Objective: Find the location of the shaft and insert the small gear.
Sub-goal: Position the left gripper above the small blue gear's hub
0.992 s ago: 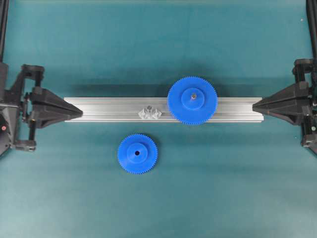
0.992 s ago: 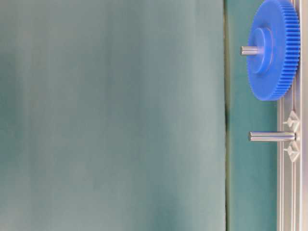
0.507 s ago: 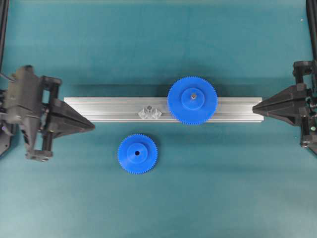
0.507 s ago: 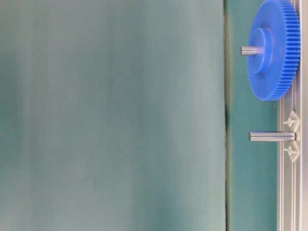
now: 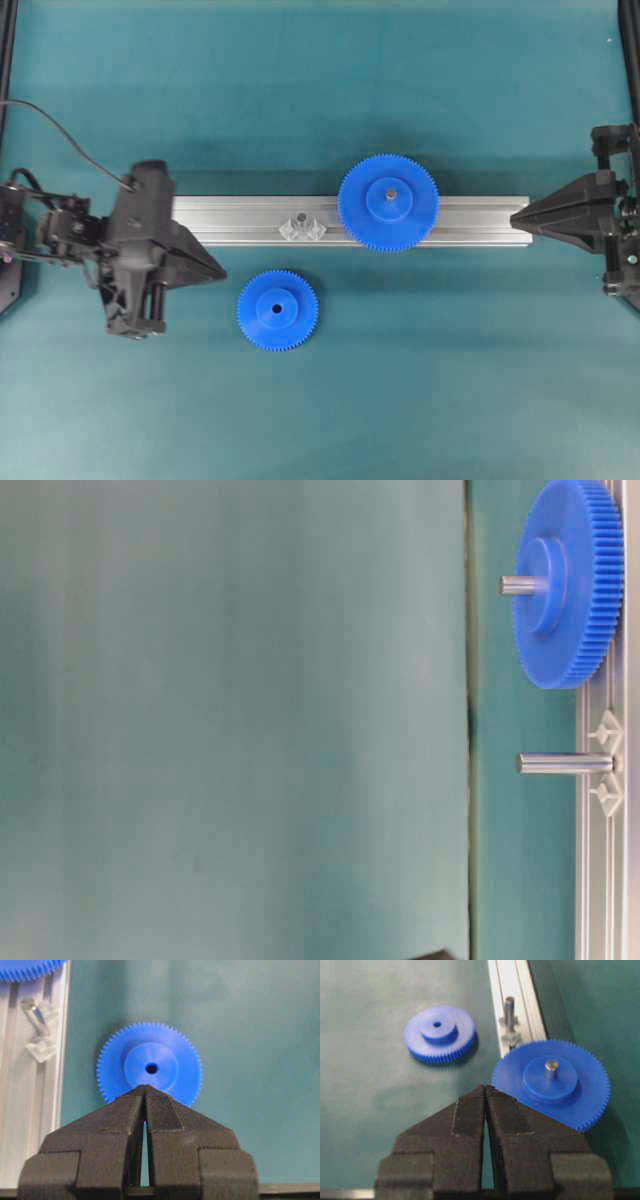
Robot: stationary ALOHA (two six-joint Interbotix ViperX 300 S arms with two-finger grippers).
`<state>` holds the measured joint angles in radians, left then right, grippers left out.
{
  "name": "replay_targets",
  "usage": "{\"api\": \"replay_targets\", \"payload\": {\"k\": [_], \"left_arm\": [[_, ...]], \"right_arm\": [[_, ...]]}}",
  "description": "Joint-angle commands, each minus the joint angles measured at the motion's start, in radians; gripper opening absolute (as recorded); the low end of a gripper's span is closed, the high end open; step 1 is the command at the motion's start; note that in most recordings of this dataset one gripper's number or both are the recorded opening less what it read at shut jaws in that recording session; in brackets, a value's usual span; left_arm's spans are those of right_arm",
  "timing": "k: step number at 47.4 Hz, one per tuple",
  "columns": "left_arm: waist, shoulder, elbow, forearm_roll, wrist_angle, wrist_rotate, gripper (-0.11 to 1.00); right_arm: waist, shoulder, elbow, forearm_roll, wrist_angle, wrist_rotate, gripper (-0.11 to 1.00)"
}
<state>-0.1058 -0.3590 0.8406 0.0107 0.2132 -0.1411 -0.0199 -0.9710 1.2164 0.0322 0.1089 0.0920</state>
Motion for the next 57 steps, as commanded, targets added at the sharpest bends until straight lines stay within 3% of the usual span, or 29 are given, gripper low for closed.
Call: {"api": "replay_targets", "payload": {"k": [1,57], "left_arm": [[-0.015,0.023,-0.048,0.002,0.006,-0.002,0.0],[-0.023,0.397,-0.38,0.005,0.319,0.011,0.0]], "right_arm": [[-0.005,0.011,-0.009,0.002,0.008,0.009,0.03],[-0.006,0.011,0.018,0.002,0.011,0.009,0.03]]}}
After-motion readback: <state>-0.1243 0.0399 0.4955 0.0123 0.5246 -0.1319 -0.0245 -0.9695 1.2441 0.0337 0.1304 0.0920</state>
